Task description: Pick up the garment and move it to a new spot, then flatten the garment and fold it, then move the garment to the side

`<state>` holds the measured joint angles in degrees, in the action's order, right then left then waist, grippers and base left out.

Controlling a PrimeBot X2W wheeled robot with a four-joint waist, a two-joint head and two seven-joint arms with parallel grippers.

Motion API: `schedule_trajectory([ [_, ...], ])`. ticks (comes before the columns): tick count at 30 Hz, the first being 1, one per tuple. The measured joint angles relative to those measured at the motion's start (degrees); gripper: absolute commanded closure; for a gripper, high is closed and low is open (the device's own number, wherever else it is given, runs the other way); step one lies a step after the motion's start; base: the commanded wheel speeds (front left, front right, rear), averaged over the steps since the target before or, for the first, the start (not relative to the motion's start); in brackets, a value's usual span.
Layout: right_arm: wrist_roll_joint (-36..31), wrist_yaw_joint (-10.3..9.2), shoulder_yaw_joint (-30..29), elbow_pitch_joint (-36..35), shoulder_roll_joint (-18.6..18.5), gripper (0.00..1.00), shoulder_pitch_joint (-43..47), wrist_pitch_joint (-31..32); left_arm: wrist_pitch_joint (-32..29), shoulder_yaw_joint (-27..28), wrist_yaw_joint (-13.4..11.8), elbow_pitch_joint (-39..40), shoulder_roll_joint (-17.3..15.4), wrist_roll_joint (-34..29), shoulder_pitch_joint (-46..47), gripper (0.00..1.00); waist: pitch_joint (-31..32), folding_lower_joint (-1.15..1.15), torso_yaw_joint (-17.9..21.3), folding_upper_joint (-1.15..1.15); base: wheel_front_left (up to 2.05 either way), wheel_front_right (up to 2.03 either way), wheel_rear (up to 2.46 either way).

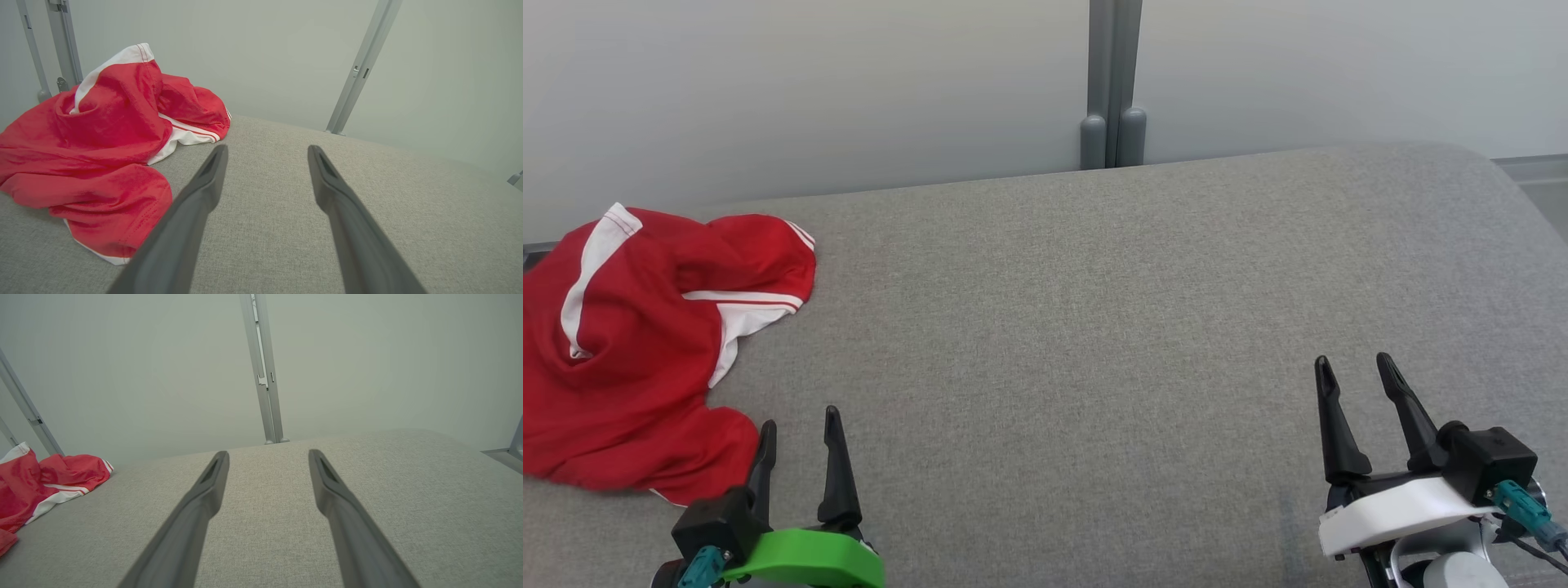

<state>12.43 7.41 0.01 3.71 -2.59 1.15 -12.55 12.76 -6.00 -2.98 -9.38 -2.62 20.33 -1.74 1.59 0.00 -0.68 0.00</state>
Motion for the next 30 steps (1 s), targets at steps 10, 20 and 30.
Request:
schedule_trajectory([
  [10, -4.33, 0.07, 0.23, -0.27, -0.05, 0.00, 0.02, -1.18, 0.93, -0.60, -0.64, -0.07, -0.03, -2.50, 0.00, 0.00, 0.14, 0.00, -0.14, 0.00, 0.00, 0.00, 0.00],
  [20, -8.49, 0.07, 0.10, -0.65, -0.12, 0.00, 0.10, -2.19, 1.97, -0.94, -1.64, -0.07, -0.05, -5.35, -0.08, 0.00, 0.26, 0.00, -0.07, 0.00, 0.00, 0.00, 0.00],
  [30, -9.54, 0.07, -0.44, -0.64, -0.14, 0.00, 0.16, -2.48, 2.37, -0.73, -1.82, -0.92, -0.07, -5.42, -0.10, 0.00, 0.14, 0.00, -0.20, 0.00, 0.00, 0.00, 0.00],
])
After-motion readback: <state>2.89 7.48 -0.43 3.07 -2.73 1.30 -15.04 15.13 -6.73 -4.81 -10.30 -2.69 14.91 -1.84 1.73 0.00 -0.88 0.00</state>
